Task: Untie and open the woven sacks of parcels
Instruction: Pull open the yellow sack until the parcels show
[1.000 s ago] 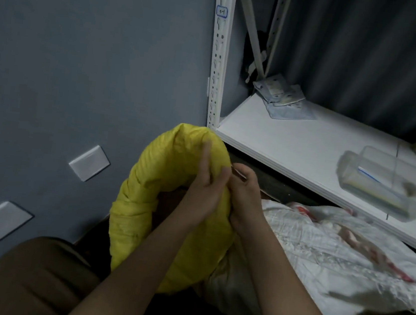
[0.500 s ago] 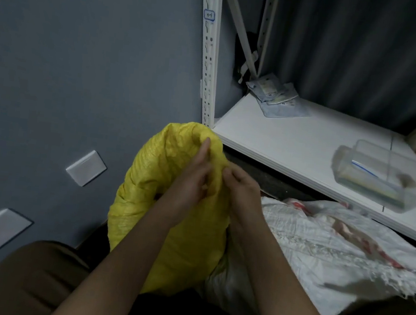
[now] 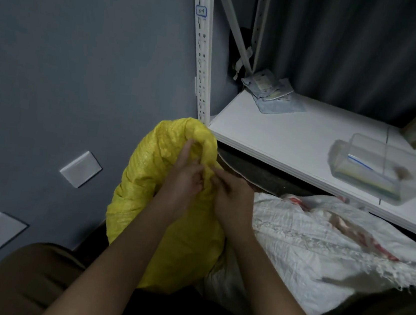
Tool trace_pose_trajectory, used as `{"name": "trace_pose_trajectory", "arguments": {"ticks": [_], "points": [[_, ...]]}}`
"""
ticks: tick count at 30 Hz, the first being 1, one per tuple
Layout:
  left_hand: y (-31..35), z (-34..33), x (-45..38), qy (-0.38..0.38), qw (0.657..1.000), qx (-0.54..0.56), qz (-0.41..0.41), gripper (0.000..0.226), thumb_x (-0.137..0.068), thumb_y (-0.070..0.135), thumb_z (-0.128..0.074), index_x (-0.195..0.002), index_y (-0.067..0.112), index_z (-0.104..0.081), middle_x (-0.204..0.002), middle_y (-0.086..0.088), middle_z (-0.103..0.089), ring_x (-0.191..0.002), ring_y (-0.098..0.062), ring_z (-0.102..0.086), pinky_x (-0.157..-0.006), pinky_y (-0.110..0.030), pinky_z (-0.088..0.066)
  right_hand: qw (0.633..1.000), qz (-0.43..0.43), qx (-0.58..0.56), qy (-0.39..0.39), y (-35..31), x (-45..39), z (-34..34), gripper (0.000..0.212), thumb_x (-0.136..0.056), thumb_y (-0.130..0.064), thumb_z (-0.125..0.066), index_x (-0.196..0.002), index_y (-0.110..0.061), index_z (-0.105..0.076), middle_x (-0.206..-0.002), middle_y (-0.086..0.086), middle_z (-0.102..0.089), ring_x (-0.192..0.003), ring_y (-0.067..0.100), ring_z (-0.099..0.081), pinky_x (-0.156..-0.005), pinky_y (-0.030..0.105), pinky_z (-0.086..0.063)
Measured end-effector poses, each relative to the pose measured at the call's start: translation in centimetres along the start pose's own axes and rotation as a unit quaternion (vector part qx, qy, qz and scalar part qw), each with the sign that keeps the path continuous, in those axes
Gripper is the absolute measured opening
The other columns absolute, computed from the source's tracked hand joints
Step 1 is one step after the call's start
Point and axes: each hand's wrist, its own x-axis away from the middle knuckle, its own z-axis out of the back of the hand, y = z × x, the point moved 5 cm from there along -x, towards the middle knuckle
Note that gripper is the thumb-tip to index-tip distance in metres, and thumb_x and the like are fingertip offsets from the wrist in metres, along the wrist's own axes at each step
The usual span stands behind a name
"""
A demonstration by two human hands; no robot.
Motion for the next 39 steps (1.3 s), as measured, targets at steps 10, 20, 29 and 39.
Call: {"name": "trace_pose_trajectory", "arguments": {"ticks": [10, 20, 29, 39], "points": [[-0.2, 0.6, -1.4, 0.092, 0.949, -0.290, -0.081, 0.059, -0.088, -0.003, -0.056, -0.140, 0.022, -0.043, -0.140, -0.005, -0.050, -0.128, -0.010, -0.046, -0.105, -0.036, -0.043, 0.982, -0.164, -0.095, 0.004, 2.8, -0.3, -0.3, 0.016, -0.087, -0.023, -0.068, -0.100, -0.014, -0.069, -0.100, -0.001, -0.067, -0.091, 0.004, -0.061, -0.080, 0.022, -0.048], [-0.1, 0.7, -0.1, -0.020, 0.982, -0.188, -0.015, 0.043, -0.100, 0.030, -0.043, -0.142, 0.038, -0.036, -0.133, 0.014, -0.052, -0.117, -0.001, -0.050, -0.099, -0.023, -0.042, 0.853, -0.280, -0.440, 0.016, 2.2, 0.0, -1.9, 0.022, -0.092, -0.004, -0.056, -0.109, -0.013, -0.067, -0.099, 0.009, -0.072, -0.090, 0.021, -0.068, -0.077, 0.032, -0.057], [-0.4, 0.3, -0.3, 0.044, 0.932, -0.353, -0.068, 0.061, -0.092, 0.002, -0.052, -0.146, 0.023, -0.033, -0.142, 0.002, -0.046, -0.127, -0.008, -0.044, -0.101, -0.021, -0.037, 0.986, -0.164, -0.023, -0.020, 2.5, -1.5, -1.1, 0.025, -0.092, -0.034, -0.059, -0.073, -0.019, -0.066, -0.073, 0.001, -0.060, -0.066, 0.004, -0.051, -0.063, 0.021, -0.037], [-1.5, 1.3, 1.1, -0.040, 0.985, -0.165, 0.006, 0.055, -0.099, 0.006, -0.039, -0.148, 0.027, -0.026, -0.137, 0.018, -0.039, -0.117, 0.004, -0.046, -0.090, -0.014, -0.042, 0.824, -0.357, -0.439, -0.038, 3.3, 0.5, -2.9, 0.021, -0.091, -0.006, -0.057, -0.110, -0.004, -0.067, -0.109, 0.020, -0.067, -0.094, 0.029, -0.064, -0.081, 0.041, -0.057]]}}
